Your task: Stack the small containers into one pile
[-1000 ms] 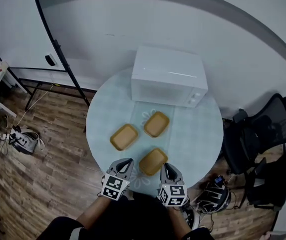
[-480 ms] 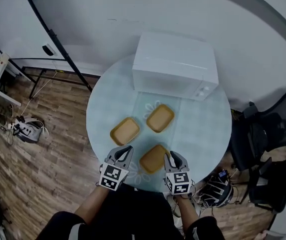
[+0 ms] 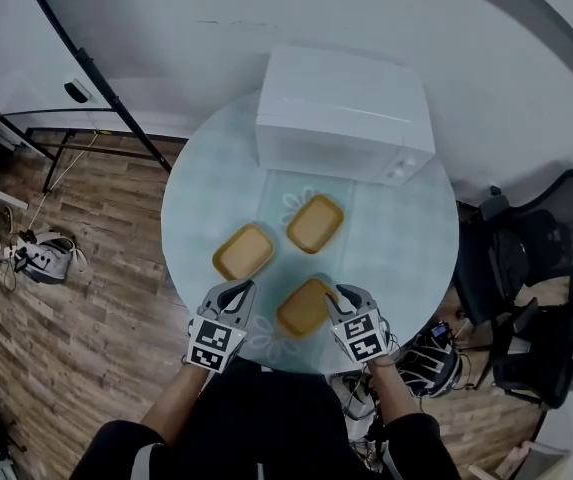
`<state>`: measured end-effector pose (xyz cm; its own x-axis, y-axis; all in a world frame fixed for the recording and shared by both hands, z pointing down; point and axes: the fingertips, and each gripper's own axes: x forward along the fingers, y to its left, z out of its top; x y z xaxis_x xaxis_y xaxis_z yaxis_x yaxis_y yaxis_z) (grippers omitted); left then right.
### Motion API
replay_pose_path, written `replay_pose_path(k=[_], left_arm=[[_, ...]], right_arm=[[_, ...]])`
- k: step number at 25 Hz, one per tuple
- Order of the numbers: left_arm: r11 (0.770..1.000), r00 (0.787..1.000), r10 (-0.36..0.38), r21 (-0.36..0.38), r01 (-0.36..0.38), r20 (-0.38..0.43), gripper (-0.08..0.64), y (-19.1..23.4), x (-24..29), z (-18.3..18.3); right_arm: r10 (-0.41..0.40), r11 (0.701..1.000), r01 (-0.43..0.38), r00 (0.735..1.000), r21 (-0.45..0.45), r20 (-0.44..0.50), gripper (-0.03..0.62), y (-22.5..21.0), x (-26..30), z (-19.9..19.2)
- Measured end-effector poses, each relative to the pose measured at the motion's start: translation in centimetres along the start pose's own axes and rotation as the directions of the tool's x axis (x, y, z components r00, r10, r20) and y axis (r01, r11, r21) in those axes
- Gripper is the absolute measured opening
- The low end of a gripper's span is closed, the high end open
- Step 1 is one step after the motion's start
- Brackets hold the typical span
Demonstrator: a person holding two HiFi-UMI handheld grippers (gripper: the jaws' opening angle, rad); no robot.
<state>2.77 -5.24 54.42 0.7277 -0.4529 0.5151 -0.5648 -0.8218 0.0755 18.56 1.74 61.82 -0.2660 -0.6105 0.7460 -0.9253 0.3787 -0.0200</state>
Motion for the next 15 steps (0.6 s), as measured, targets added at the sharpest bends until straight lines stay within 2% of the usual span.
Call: replay_pose_path(k=[7,15], left_arm=[[0.999,0.999,0.035,-0.025,-0.035,-0.015,0.015,1.2,-1.0,-1.0],[0.994,0.996,0.087,-0.059,-0.089,-0.032,0.015,2.6,-2.1,-2.3]], right_arm=[[0.082,0.996,-0.084,0.992,-0.009,-0.099,0.103,-0.6,2.5,-2.1],[0.118,0.99,-0.131,0.972,-0.053,-0.204,0.103,-0.8,5.5,-4.5]])
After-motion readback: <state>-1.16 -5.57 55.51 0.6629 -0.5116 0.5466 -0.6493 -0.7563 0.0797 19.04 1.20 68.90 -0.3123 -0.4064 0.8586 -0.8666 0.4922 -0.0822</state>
